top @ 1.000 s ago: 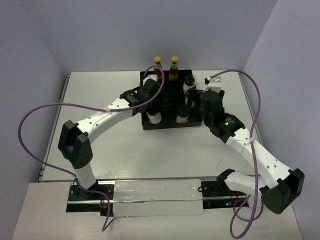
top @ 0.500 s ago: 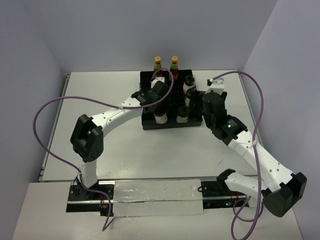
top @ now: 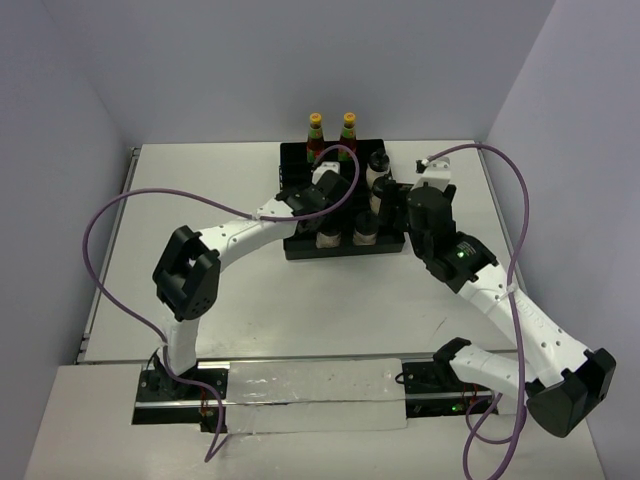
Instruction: Organize the condiment bottles
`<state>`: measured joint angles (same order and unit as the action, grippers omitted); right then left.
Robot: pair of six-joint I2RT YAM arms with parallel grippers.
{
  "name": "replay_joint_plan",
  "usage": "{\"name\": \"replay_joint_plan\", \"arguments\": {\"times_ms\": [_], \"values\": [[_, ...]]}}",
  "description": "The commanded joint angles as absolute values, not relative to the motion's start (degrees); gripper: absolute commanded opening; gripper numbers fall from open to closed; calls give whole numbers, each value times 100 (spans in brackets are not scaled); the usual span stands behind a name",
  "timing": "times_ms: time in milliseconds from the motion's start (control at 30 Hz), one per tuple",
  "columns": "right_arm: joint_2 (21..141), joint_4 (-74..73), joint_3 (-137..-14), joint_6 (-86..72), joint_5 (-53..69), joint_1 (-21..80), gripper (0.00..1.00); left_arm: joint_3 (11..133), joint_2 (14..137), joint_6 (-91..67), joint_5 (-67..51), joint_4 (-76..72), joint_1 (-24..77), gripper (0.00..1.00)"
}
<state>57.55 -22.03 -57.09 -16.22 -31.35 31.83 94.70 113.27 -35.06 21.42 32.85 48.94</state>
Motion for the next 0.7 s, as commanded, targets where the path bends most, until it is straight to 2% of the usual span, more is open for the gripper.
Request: {"name": "replay_joint_plan", "arguments": {"times_ms": [0,200,400,667], "values": [[5551,-2188,-5669,-1647,-3305,3151,100,9861,11193,-3428,2158,2956,4952,99],[5456,-2234,-5676,-1677,-3370,3153,100,10120,10878,-3371,2361,3287,5003,99],[5432,-2437,-5713,-1910,-3757,3162,100,10201,9813,-3259,2823,3552,4992,99],[5609,-2960,-5876,-2249,-4068,3145,100,9386,8283,-3247,3635,3790,4721,99]]}}
